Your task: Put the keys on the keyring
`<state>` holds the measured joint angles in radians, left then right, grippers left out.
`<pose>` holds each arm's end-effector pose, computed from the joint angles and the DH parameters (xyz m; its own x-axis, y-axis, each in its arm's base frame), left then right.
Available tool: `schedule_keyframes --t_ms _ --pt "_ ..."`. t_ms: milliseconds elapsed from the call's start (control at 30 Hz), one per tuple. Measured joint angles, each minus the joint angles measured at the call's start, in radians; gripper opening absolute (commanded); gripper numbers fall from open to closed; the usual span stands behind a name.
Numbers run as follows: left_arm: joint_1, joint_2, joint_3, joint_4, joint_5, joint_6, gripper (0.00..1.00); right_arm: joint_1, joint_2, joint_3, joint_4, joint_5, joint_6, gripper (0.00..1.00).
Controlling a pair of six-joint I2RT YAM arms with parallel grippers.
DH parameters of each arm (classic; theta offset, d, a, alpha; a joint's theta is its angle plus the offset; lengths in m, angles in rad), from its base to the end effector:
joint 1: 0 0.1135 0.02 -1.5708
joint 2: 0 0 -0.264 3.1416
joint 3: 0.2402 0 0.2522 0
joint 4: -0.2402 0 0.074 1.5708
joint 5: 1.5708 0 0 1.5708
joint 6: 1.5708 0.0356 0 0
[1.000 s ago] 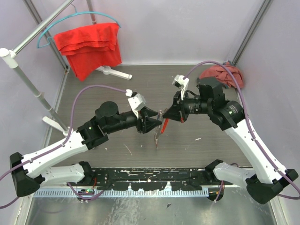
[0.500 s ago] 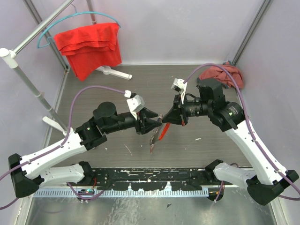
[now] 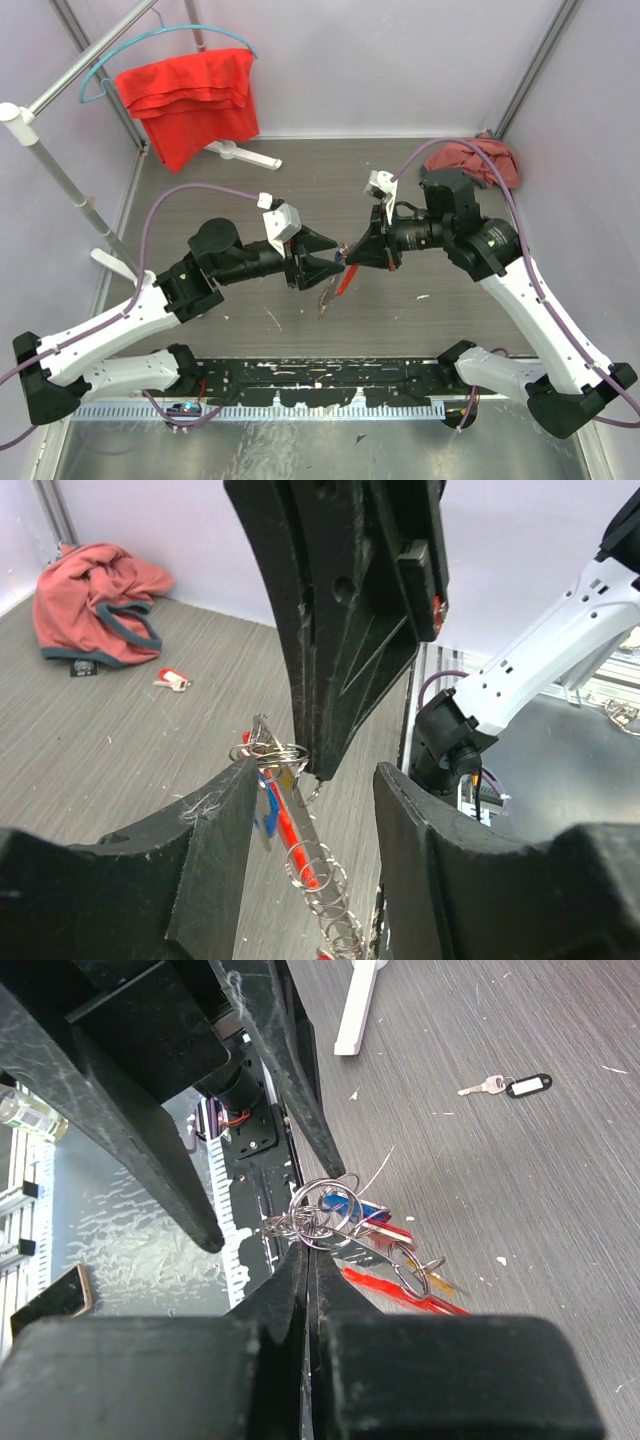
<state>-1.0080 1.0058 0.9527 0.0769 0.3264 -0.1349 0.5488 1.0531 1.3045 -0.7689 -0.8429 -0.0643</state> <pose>0.1153 -0.2041 0.3859 -0.1182 -0.0515 -0.9917 0.9650 0.2294 -0.1269 0.1538 0.1252 0.4136 -0.3633 -0.2723 -0.8910 -0.9259 0.2121 0.3127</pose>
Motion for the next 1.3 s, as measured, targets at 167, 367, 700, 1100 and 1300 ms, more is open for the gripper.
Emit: schedule_keyframes --t_ms 167,367,700,1100,1300 --pt "0.0 -0.001 0.0 0.023 0.028 -0.004 0.59 0.0 -0.002 -0.005 0.0 -0.008 -0.01 0.01" --pt "0.0 0.009 0.0 0.038 0.05 -0.008 0.6 0.0 -0.016 -0.007 -0.003 -0.024 -0.011 0.01" --pt "0.0 0.039 0.0 0.038 0.08 -0.017 0.59 0.0 -0.028 -0.007 -0.003 -0.059 -0.013 0.01" --pt "0.002 0.032 0.001 0.054 0.182 -0.023 0.39 0.003 -0.055 -0.007 0.001 -0.077 -0.02 0.01" --pt "0.002 0.009 0.001 0.058 0.216 -0.023 0.42 0.005 -0.08 -0.007 0.013 -0.098 -0.024 0.01"
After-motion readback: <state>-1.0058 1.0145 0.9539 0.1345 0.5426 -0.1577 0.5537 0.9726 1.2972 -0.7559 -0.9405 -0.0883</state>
